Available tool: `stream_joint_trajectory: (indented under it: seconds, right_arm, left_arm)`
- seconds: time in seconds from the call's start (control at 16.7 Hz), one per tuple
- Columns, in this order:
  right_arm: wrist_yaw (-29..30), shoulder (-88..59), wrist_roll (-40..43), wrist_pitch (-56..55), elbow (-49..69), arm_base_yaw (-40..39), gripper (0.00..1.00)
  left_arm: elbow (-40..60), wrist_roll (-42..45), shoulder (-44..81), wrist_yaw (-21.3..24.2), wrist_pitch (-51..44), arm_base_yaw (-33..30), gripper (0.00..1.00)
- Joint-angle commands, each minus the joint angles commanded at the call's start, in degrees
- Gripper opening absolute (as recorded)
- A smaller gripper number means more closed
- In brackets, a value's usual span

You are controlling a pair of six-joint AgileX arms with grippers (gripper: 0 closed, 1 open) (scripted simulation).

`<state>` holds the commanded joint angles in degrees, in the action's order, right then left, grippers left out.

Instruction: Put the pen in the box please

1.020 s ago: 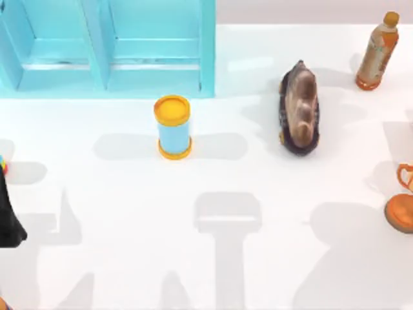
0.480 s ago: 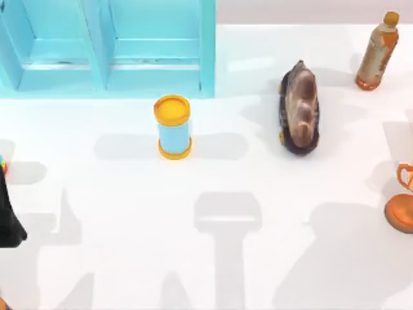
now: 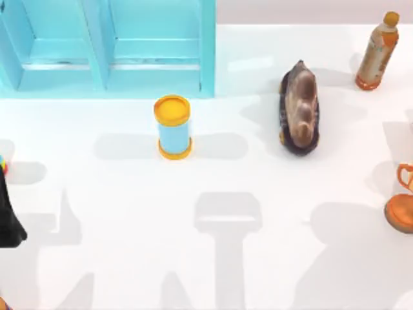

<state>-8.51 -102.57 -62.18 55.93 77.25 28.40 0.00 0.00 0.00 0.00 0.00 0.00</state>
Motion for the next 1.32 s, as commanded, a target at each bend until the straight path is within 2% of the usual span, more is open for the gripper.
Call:
stream_joint_trajectory:
  seconds: [0.24, 0.48, 1.26, 1.32]
  right_arm:
    - [4.52, -1.75, -0.1, -0.6, -3.1, 0.19, 0.0]
    - [4.81, -1.88, -0.08, -0.6, -3.21, 0.22, 0.0]
    - [4.81, -1.88, -0.08, -0.6, -3.21, 0.22, 0.98]
    - [4.81, -1.88, -0.08, -0.6, -3.21, 0.22, 1.0]
  left_arm:
    - [0.0, 0.0, 0.0, 0.0, 0.0, 0.0, 1.0]
    - [0.0, 0.0, 0.0, 0.0, 0.0, 0.0, 1.0]
    - [0.0, 0.0, 0.0, 0.0, 0.0, 0.0, 1.0]
    - [0.0, 0.0, 0.0, 0.0, 0.0, 0.0, 1.0]
